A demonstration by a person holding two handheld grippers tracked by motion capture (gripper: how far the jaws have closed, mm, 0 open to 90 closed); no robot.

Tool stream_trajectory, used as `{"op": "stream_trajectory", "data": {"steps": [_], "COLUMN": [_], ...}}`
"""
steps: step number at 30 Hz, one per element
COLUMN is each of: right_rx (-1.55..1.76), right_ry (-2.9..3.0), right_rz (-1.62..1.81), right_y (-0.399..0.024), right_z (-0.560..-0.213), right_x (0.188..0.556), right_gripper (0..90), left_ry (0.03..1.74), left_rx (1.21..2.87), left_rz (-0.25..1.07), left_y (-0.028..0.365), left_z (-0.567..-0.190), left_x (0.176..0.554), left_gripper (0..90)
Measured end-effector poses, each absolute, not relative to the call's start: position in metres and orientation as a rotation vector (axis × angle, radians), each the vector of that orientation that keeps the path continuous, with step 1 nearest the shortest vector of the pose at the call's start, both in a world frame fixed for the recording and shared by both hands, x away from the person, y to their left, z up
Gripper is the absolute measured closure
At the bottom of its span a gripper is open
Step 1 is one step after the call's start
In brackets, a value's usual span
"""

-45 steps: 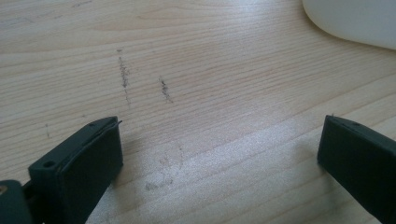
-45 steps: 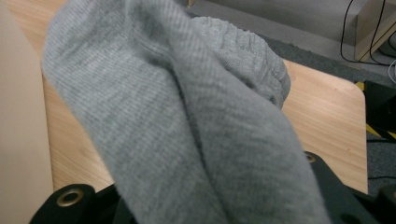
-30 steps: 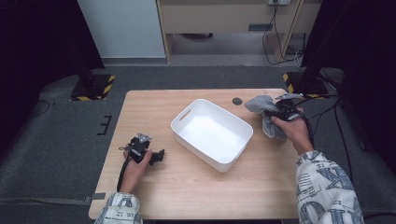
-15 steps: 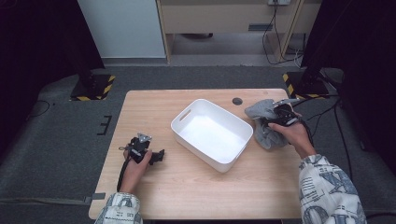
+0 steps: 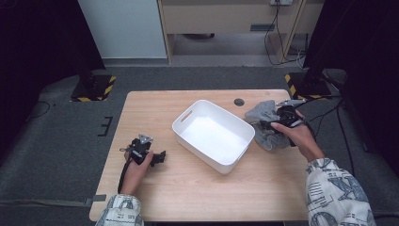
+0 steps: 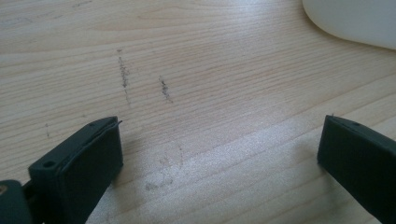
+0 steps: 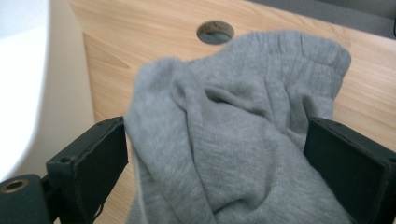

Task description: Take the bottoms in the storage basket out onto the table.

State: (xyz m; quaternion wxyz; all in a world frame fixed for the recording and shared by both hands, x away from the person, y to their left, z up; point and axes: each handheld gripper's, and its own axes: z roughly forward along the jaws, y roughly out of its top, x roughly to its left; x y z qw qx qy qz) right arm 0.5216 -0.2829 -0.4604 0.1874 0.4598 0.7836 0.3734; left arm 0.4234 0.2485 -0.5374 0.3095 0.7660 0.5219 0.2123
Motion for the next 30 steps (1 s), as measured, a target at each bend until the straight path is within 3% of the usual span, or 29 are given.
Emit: {"op": "stream_trajectory", "data": {"steps": [14,22,30], "right_rx": [1.231,1.174,1.086], "right_ry": [2.164,2.176,2.217], "right_rz": [1.124,1.139,1.177], "right_y": [-0.277,-0.264,-0.243], "right_z": [-0.432,-0.419,-0.409], "right_x": [0.517,0.515,0.513], "right_gripper": [10.5,17.9,30.9], "left_ry": [1.379,1.380,1.381], "left_rx": [2.023,2.023,2.022], "left_rz": [0.561,0.561,0.562], "left_y": [0.248,0.248,0.248], "left_z": [-0.537,-0.537,-0.537], "left_x": [0.423,0.423,0.423], "left_gripper": [0.0,0.0,0.0]}}
